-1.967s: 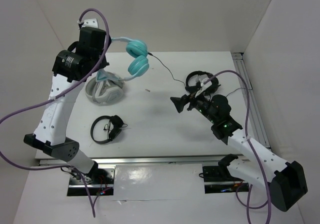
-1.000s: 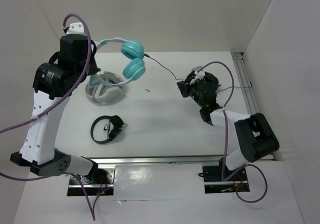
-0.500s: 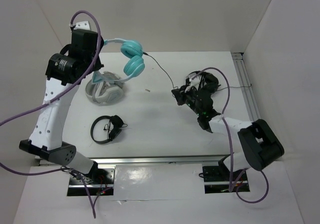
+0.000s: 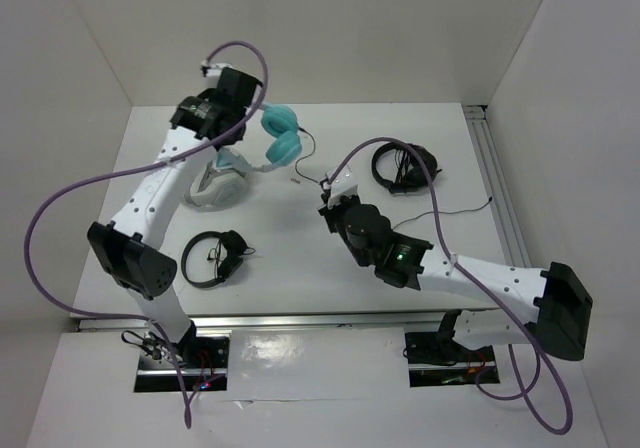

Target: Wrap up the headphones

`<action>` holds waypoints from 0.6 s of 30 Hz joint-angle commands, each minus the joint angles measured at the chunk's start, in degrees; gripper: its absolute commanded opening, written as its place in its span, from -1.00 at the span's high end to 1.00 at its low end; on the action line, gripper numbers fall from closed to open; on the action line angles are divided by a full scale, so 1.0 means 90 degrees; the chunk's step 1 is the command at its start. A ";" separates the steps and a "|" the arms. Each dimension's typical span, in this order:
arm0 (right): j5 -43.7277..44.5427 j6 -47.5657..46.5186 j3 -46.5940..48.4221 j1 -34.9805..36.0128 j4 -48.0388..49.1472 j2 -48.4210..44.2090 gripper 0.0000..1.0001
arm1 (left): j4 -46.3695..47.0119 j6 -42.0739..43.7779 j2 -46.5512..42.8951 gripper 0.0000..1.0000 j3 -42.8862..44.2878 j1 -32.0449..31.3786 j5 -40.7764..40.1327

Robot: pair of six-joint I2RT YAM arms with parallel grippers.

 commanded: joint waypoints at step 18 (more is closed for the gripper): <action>0.0682 -0.1246 0.0444 -0.1272 -0.0250 -0.0937 1.00 | 0.3672 0.4106 -0.2204 1.00 -0.4070 -0.3149 0.2466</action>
